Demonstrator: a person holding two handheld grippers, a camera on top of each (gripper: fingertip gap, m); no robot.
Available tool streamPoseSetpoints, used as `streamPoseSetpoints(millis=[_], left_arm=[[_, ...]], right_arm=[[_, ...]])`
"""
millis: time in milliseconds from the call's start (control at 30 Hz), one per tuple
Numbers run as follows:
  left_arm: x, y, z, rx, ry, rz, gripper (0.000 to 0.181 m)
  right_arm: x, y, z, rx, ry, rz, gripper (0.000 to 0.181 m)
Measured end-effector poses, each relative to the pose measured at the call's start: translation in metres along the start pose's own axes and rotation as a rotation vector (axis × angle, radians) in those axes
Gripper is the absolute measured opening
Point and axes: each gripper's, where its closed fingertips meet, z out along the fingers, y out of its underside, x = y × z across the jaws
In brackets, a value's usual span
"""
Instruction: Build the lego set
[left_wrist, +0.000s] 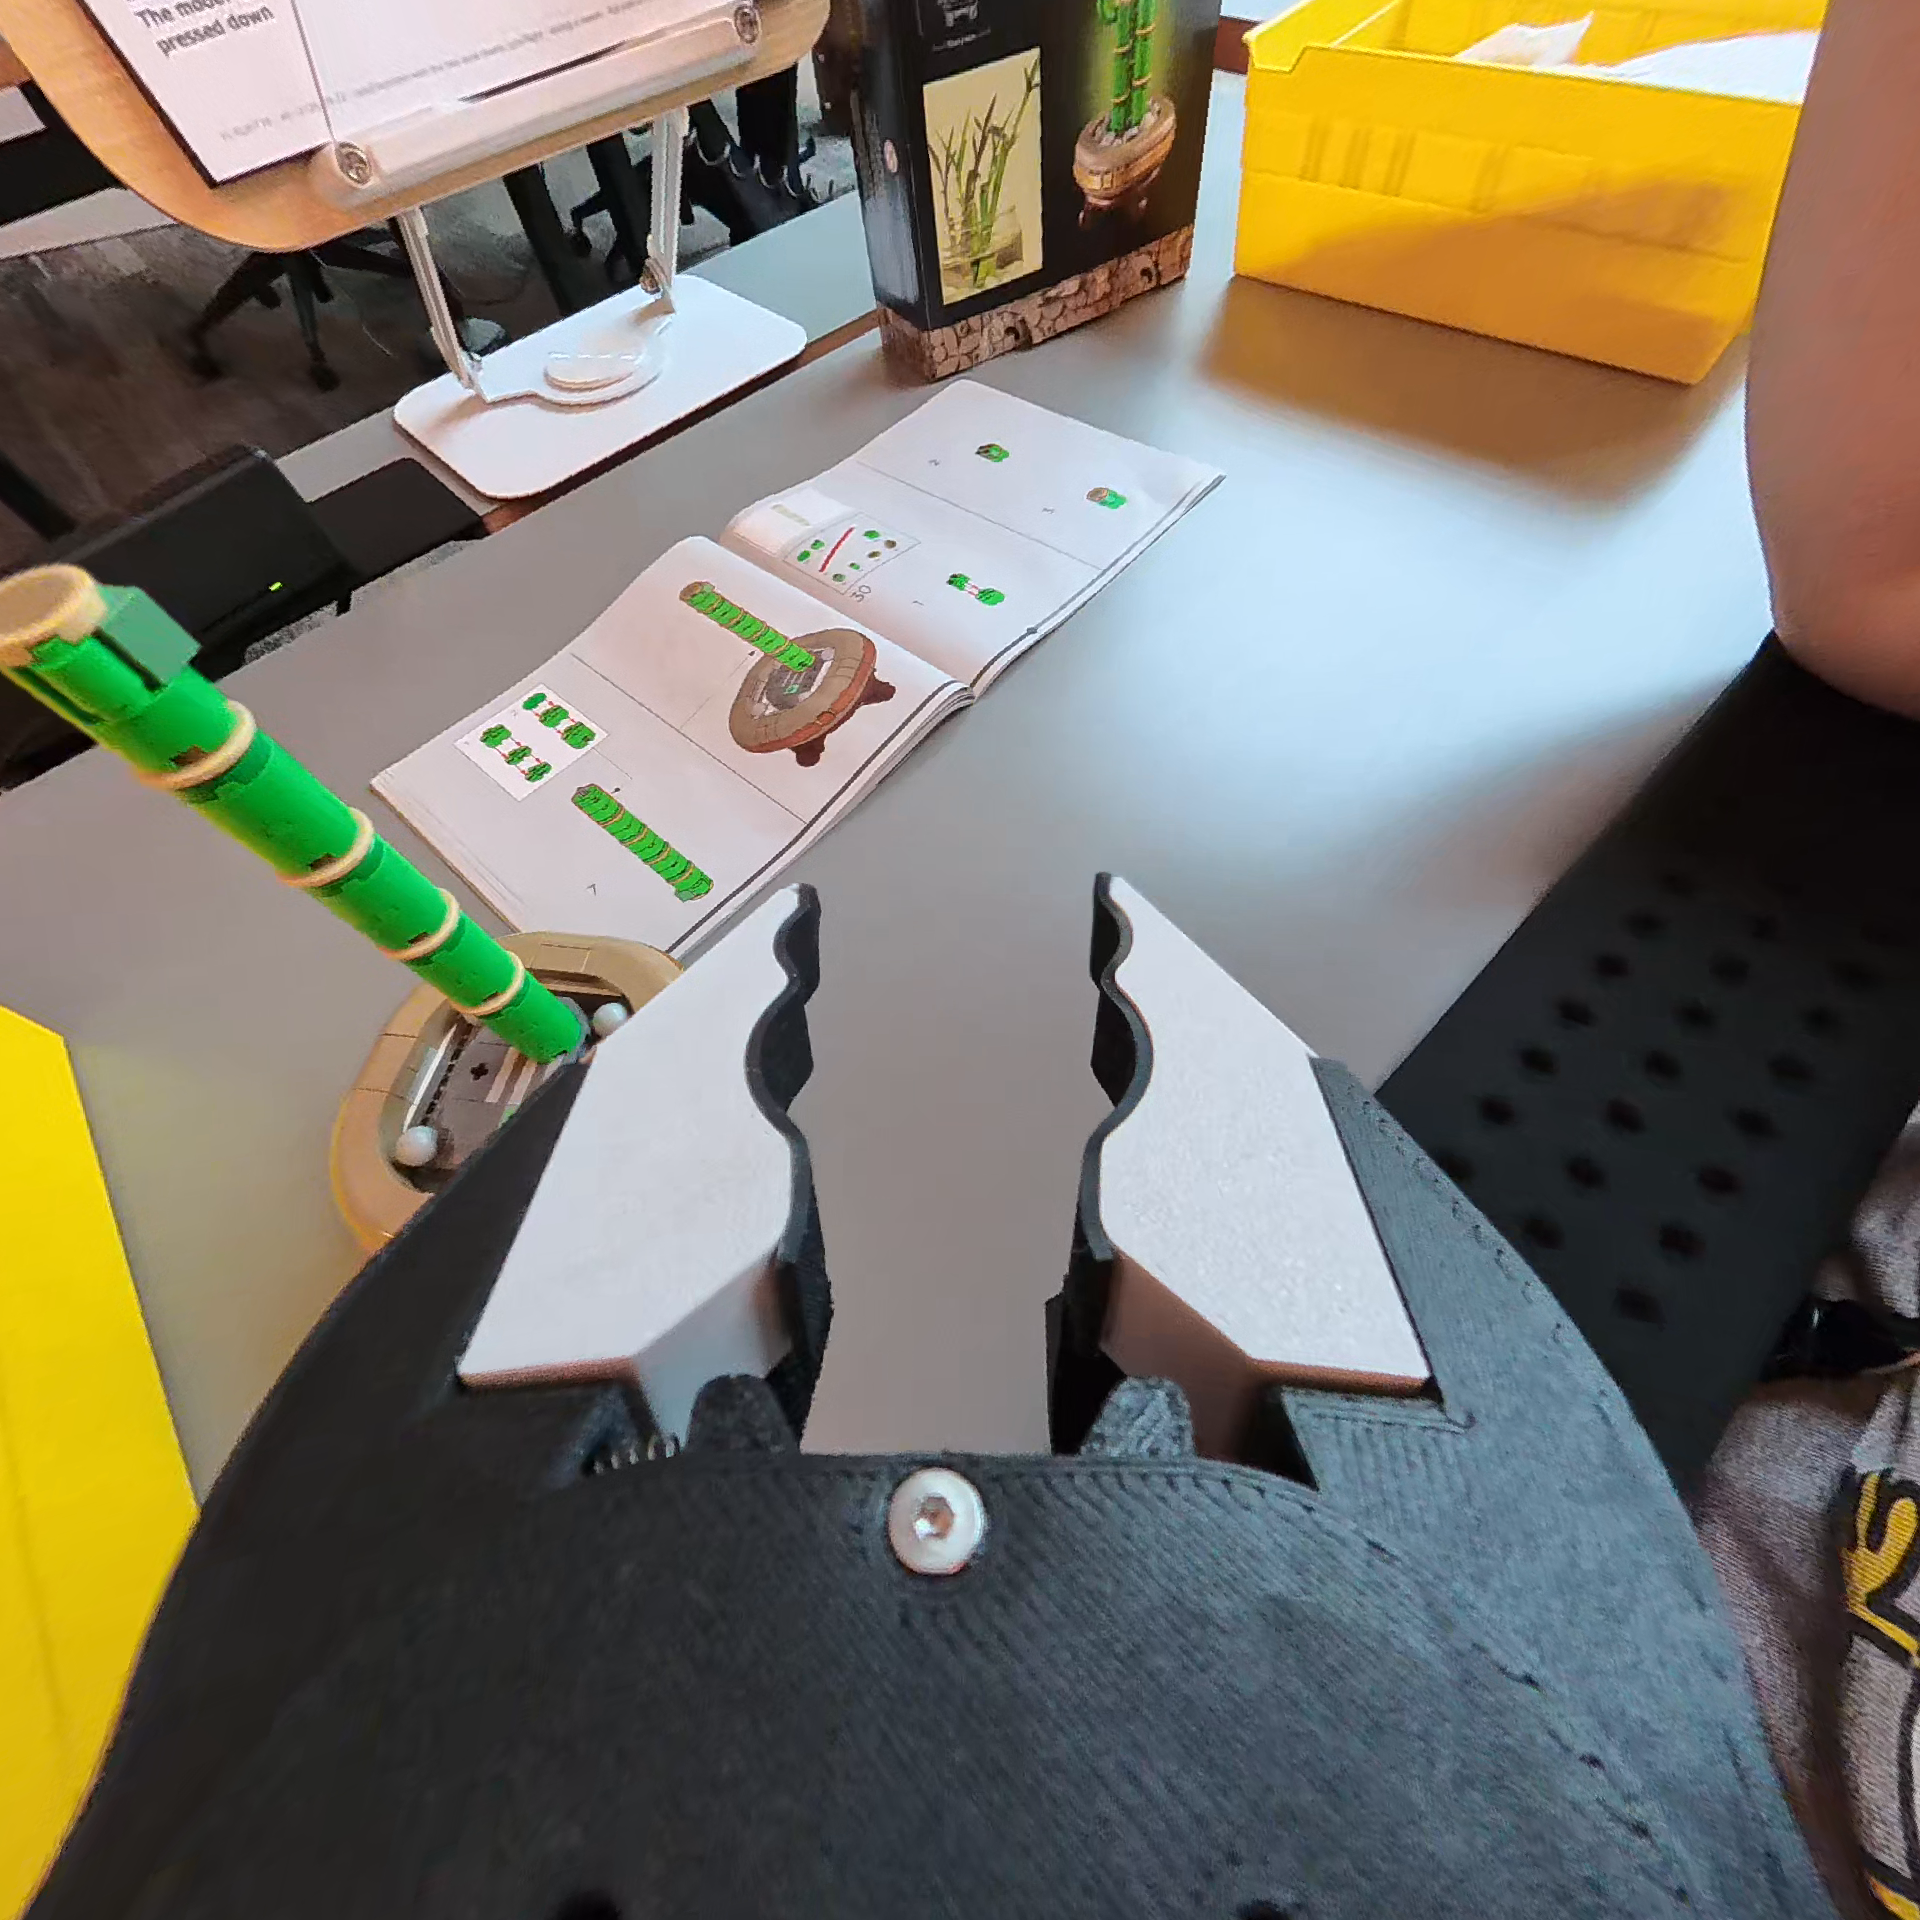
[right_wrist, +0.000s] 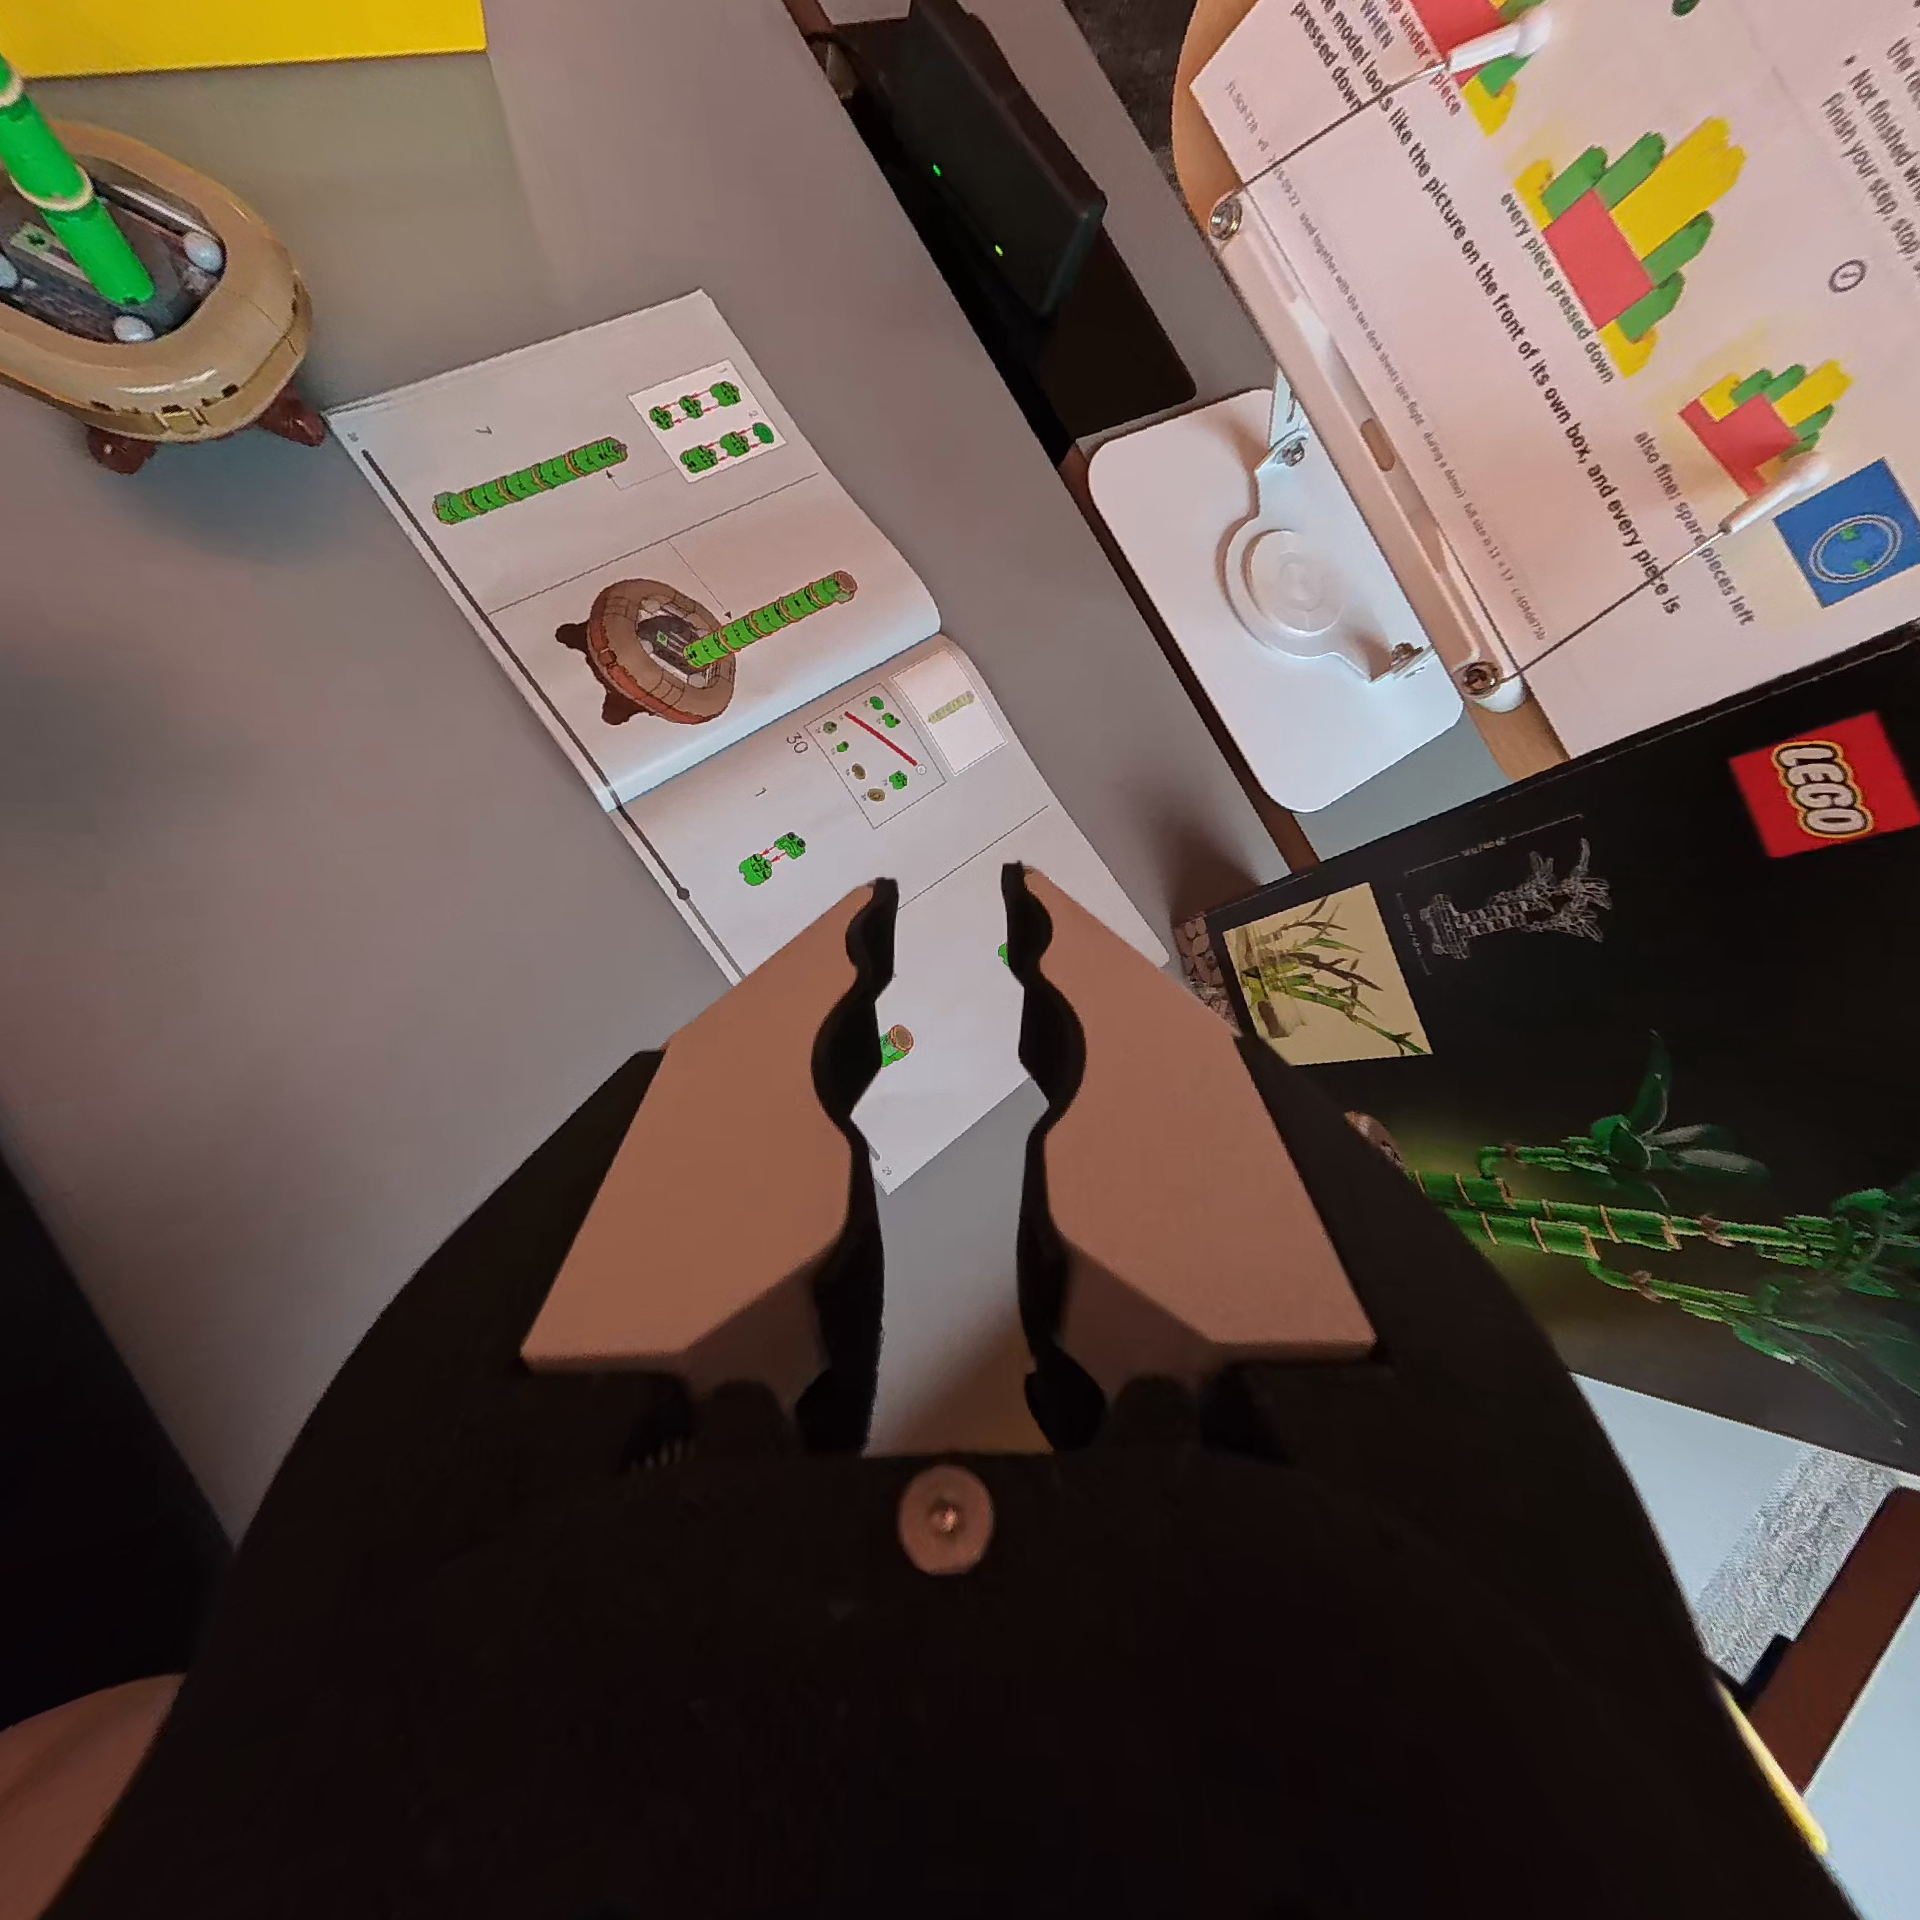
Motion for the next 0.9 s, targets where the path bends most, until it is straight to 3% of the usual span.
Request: streamPoseSetpoints(millis=[900], left_arm=[[-0.014,-0.003,-0.011,0.027,-0.047,-0.039,0.054]], right_arm=[[-0.001,0.005,-0.004,-0.023,0.011,-0.038,0.022]])
